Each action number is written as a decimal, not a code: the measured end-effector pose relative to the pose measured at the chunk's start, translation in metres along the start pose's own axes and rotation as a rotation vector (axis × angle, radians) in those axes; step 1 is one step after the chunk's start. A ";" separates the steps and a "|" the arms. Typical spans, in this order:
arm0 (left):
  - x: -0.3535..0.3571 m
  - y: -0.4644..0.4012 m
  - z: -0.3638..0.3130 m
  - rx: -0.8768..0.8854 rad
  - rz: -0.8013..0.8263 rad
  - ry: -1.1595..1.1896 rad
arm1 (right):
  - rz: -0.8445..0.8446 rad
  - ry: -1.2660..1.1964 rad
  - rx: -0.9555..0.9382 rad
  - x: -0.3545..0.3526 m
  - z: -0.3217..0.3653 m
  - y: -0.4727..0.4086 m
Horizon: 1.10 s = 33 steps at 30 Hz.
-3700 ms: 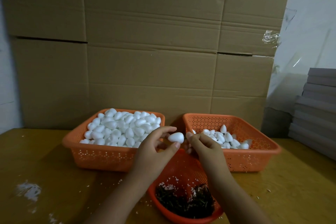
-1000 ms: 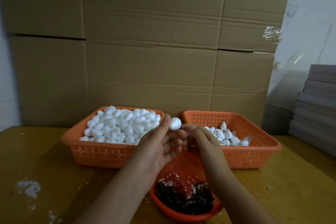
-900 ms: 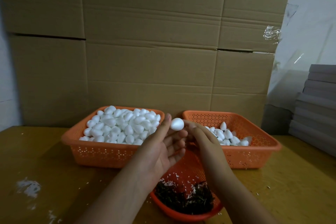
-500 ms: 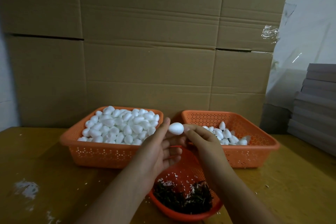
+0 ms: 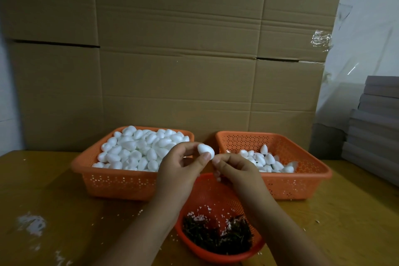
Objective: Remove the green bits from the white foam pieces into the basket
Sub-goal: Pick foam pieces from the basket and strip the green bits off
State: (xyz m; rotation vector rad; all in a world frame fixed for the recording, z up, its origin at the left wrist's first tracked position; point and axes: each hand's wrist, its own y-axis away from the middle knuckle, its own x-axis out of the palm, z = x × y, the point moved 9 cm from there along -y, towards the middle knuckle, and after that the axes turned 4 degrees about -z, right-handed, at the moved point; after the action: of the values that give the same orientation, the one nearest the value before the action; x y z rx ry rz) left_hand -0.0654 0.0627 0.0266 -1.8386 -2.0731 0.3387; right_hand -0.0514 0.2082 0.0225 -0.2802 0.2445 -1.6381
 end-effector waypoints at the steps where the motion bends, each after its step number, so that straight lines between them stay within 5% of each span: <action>1: -0.001 0.000 0.000 0.001 -0.017 -0.004 | 0.004 0.001 0.000 0.000 0.001 0.000; 5: -0.004 -0.001 0.001 -0.004 -0.033 -0.010 | -0.019 0.057 0.032 0.000 0.001 -0.001; 11: -0.023 -0.009 -0.012 0.106 -0.104 -0.220 | -0.445 0.400 -0.050 -0.067 0.012 -0.010; 16: -0.050 -0.019 -0.033 0.359 -0.199 -0.854 | -0.667 0.688 -0.119 -0.119 0.020 -0.009; 19: -0.067 -0.028 -0.026 0.362 -0.224 -1.031 | -0.711 0.867 -0.089 -0.133 0.019 -0.009; 24: -0.079 -0.042 0.012 0.125 -0.050 -1.152 | -0.583 0.980 -0.176 -0.108 0.030 -0.011; 27: -0.078 -0.045 0.021 0.078 0.027 -1.247 | -0.321 0.922 -0.171 -0.066 0.025 -0.015; 33: -0.067 -0.040 0.034 0.038 0.274 -1.403 | 0.103 1.192 -0.308 0.007 0.014 0.001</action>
State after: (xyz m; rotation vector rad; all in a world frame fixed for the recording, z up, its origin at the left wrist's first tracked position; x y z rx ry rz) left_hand -0.1090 -0.0073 0.0053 -2.0516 -2.3734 2.2156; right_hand -0.0464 0.2010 0.0356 0.5159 1.3837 -1.4835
